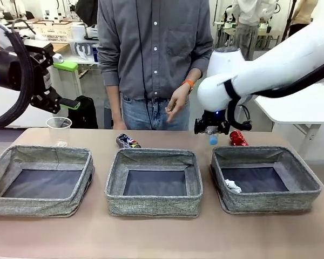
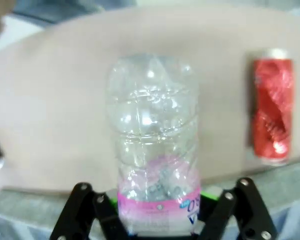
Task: Sort the waste into the appropriate baskets.
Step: Pick up the waste item pointed out by the person.
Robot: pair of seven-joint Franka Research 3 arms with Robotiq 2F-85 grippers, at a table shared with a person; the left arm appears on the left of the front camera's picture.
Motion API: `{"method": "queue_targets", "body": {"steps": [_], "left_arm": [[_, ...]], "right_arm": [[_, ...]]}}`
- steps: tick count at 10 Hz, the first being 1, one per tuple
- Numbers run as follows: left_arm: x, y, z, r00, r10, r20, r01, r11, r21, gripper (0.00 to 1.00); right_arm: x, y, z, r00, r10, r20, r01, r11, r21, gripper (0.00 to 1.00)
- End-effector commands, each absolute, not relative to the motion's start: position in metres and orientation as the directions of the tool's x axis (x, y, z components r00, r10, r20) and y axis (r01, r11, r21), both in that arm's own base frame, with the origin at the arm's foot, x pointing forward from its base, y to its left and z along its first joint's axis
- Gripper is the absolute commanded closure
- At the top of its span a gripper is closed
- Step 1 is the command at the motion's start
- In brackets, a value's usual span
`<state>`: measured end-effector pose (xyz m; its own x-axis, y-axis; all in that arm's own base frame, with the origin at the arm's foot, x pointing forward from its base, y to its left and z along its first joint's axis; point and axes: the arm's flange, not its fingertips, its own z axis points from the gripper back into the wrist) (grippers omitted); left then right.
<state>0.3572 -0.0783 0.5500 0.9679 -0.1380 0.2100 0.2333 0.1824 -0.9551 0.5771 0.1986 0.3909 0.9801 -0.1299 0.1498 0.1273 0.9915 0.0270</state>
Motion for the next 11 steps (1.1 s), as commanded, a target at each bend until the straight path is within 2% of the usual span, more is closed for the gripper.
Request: {"method": "queue_targets", "body": {"steps": [1, 2, 3, 5, 6, 7, 11], "left_arm": [[0.355, -0.078, 0.552, 0.968, -0.151, 0.201, 0.228, 0.191, -0.955, 0.0], [0.355, -0.078, 0.552, 0.968, -0.151, 0.201, 0.228, 0.191, -0.955, 0.0], [0.355, -0.078, 0.552, 0.968, -0.151, 0.201, 0.228, 0.191, -0.955, 0.0], [0.355, -0.078, 0.552, 0.968, -0.151, 0.201, 0.228, 0.191, -0.955, 0.0], [0.355, -0.078, 0.552, 0.968, -0.151, 0.201, 0.228, 0.191, -0.955, 0.0], [0.355, -0.078, 0.552, 0.968, -0.151, 0.201, 0.228, 0.191, -0.955, 0.0], [0.355, -0.078, 0.552, 0.968, -0.151, 0.201, 0.228, 0.191, -0.955, 0.0]], "right_arm": [[0.505, 0.19, 0.455, 0.976, -0.216, 0.03, 0.207, 0.962, 0.179, 1.0], [0.471, 0.204, 0.487, 0.975, -0.22, 0.004, 0.213, 0.95, 0.23, 1.0], [0.435, 0.239, 0.518, 0.979, -0.17, 0.11, 0.135, 0.954, 0.266, 1.0], [0.388, 0.302, 0.548, 0.972, -0.025, 0.234, -0.019, 0.983, 0.182, 1.0], [0.378, 0.325, 0.557, 0.957, 0.038, 0.287, -0.09, 0.981, 0.17, 1.0], [0.389, 0.284, 0.558, 0.984, -0.064, 0.167, 0.025, 0.974, 0.225, 1.0], [0.383, 0.295, 0.56, 0.98, -0.048, 0.191, 0.008, 0.979, 0.204, 1.0]]}}
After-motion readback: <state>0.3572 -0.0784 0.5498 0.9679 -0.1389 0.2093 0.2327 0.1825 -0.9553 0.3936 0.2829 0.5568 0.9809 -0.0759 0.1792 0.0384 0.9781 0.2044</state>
